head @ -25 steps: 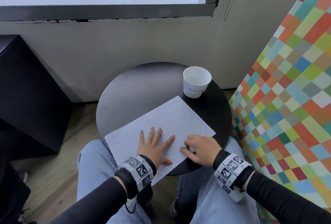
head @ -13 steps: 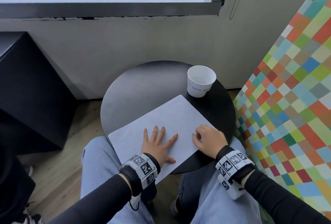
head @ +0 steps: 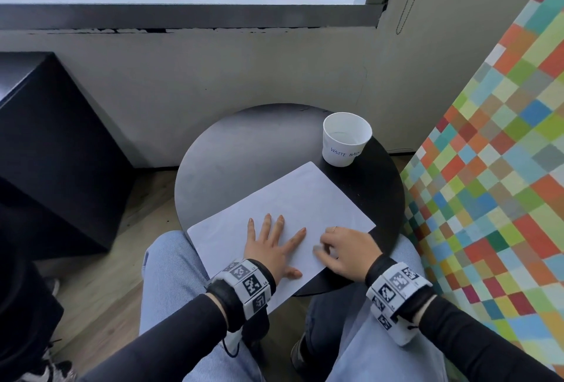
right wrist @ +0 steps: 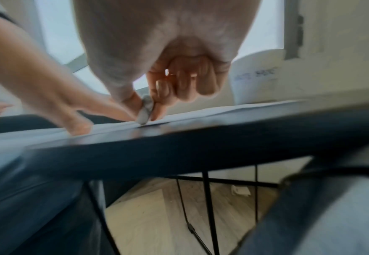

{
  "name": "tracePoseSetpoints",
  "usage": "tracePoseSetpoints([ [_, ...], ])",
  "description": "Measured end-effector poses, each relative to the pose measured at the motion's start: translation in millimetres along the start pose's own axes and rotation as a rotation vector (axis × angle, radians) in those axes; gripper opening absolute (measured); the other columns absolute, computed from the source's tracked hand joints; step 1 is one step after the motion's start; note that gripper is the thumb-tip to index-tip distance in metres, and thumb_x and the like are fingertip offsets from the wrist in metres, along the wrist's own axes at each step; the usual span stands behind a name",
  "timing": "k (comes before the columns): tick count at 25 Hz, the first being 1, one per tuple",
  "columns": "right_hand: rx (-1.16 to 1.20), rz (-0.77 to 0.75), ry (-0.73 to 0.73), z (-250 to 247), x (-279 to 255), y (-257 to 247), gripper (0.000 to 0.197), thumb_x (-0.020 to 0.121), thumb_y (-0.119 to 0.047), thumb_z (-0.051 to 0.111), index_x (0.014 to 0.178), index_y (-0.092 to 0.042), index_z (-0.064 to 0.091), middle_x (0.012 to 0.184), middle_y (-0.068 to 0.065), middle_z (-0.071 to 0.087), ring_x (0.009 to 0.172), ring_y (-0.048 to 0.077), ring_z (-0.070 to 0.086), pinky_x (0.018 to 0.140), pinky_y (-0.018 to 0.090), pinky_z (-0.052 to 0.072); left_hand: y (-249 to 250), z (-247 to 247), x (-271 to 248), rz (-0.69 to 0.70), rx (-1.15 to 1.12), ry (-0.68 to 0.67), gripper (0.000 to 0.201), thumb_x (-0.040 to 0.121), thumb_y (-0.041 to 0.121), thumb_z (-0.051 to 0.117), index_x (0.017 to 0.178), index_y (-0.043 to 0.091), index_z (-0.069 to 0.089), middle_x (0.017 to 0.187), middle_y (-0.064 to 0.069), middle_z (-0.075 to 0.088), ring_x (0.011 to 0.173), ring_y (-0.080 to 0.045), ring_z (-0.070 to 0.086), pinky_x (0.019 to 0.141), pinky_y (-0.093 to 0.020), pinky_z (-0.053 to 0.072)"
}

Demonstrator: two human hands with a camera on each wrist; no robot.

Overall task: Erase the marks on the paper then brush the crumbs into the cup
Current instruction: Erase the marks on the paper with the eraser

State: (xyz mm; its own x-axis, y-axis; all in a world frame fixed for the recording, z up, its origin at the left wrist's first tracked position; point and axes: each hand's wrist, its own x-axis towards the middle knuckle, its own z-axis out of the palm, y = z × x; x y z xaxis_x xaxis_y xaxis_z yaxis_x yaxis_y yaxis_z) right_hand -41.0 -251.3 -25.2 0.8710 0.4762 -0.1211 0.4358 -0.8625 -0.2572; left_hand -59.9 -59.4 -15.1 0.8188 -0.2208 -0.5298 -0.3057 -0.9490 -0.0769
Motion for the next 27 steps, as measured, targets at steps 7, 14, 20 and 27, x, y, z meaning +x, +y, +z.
tracePoseSetpoints([
  [7,0.036,-0.127,0.002,6,-8,-6,0.031,0.089,-0.042,0.043,0.067,-0.02,0.049,0.074,-0.004,0.053,0.07,0.018,0.056,0.055,0.029,0.039,1,-2,0,-0.002,0.012,-0.006,0.084,0.094,0.07,0.034,0.151,0.043,-0.021,0.163,-0.011,-0.02,0.149,-0.035,-0.021,0.115,-0.062,-0.011],
  [14,0.038,-0.098,0.035,4,-8,-1,0.029,0.086,-0.041,0.042,0.064,-0.023,0.041,0.069,-0.008,0.044,0.067,0.019,0.055,0.053,0.03,0.041,1,-1,1,-0.004,0.01,-0.018,0.085,0.094,0.07,0.035,0.15,0.043,-0.023,0.163,-0.011,-0.021,0.148,-0.035,-0.021,0.115,-0.062,-0.011],
  [20,-0.011,0.124,0.158,-5,-1,14,0.028,0.088,-0.031,0.049,0.064,-0.02,0.04,0.071,-0.002,0.05,0.067,0.022,0.055,0.055,0.027,0.032,2,0,1,-0.009,0.008,-0.011,0.085,0.093,0.07,0.035,0.151,0.043,-0.021,0.163,-0.011,-0.019,0.149,-0.035,-0.02,0.116,-0.062,-0.011],
  [27,-0.141,0.067,0.074,-14,2,23,0.028,0.089,-0.036,0.046,0.066,-0.021,0.044,0.073,-0.006,0.043,0.073,0.02,0.056,0.055,0.027,0.035,1,-2,1,0.0,0.007,-0.01,0.085,0.093,0.07,0.036,0.151,0.044,-0.02,0.163,-0.011,-0.019,0.149,-0.034,-0.02,0.115,-0.062,-0.012],
])
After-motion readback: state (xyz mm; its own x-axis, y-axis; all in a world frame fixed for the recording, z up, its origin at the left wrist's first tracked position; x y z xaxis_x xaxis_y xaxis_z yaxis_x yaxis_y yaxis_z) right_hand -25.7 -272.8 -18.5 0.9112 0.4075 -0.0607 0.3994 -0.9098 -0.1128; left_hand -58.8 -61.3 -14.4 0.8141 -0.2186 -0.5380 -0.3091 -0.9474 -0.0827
